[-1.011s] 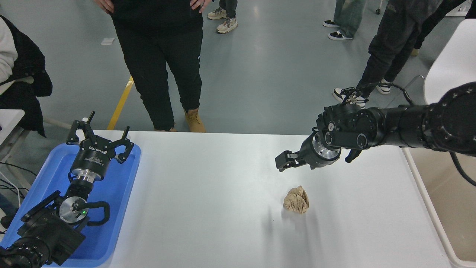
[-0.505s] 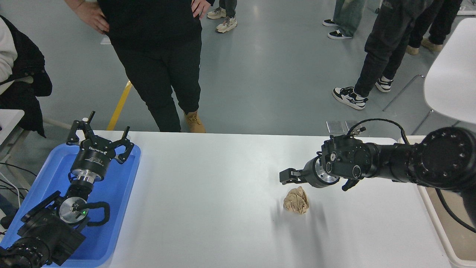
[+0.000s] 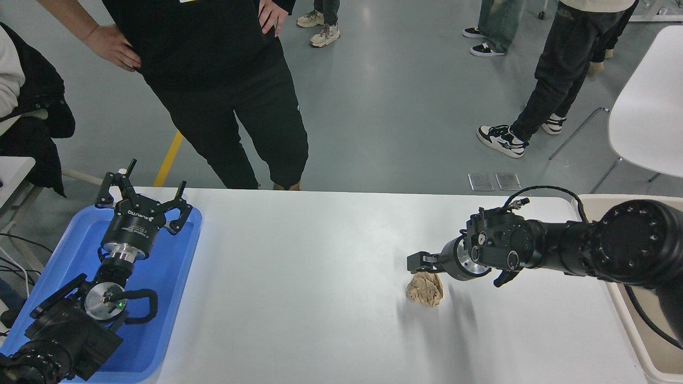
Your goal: Pick up paper ball place in dustbin
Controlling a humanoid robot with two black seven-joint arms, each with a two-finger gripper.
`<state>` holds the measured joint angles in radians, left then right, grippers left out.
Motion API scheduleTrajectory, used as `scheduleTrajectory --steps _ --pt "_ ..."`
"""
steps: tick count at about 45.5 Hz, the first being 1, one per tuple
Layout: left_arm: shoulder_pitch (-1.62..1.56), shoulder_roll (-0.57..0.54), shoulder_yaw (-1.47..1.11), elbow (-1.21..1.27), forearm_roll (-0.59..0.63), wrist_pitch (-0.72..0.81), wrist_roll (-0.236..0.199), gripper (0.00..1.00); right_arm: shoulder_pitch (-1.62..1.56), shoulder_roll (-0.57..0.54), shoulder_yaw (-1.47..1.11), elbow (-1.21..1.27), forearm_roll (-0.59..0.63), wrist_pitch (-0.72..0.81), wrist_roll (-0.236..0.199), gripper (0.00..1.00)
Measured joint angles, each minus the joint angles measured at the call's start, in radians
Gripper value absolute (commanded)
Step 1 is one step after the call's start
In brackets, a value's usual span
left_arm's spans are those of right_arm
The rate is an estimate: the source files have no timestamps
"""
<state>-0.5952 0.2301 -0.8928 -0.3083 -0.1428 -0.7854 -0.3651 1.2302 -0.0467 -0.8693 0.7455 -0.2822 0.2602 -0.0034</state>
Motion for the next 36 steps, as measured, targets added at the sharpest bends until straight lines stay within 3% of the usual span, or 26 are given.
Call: scheduleTrajectory --steps 4,8,13,18,22,36 --pt "0.0 0.0 0.0 0.0 0.0 0.0 0.0 1.0 -0.002 0.0 -0.001 0.004 0.0 0.001 0.0 1.0" --pt "0.0 0.0 0.0 0.0 0.0 0.0 0.0 1.0 -0.005 0.0 -0.002 0.006 -0.002 0.002 0.001 0.91" --pt "0.0 0.0 0.0 0.0 0.0 0.0 0.0 1.0 -0.01 0.0 -0.003 0.008 -0.033 0.001 0.003 0.63" --pt "0.0 0.0 0.0 0.0 0.0 0.0 0.0 1.0 -0.015 0.001 -0.003 0.009 -0.078 -0.001 0.006 0.25" --pt "0.0 0.0 0.0 0.0 0.0 0.0 0.0 1.0 -0.016 0.0 -0.003 0.014 -0.108 -0.002 0.007 0.0" --pt "0.0 0.0 0.0 0.0 0.0 0.0 0.0 1.0 0.02 -0.02 -0.006 0.046 -0.18 0.003 0.013 0.0"
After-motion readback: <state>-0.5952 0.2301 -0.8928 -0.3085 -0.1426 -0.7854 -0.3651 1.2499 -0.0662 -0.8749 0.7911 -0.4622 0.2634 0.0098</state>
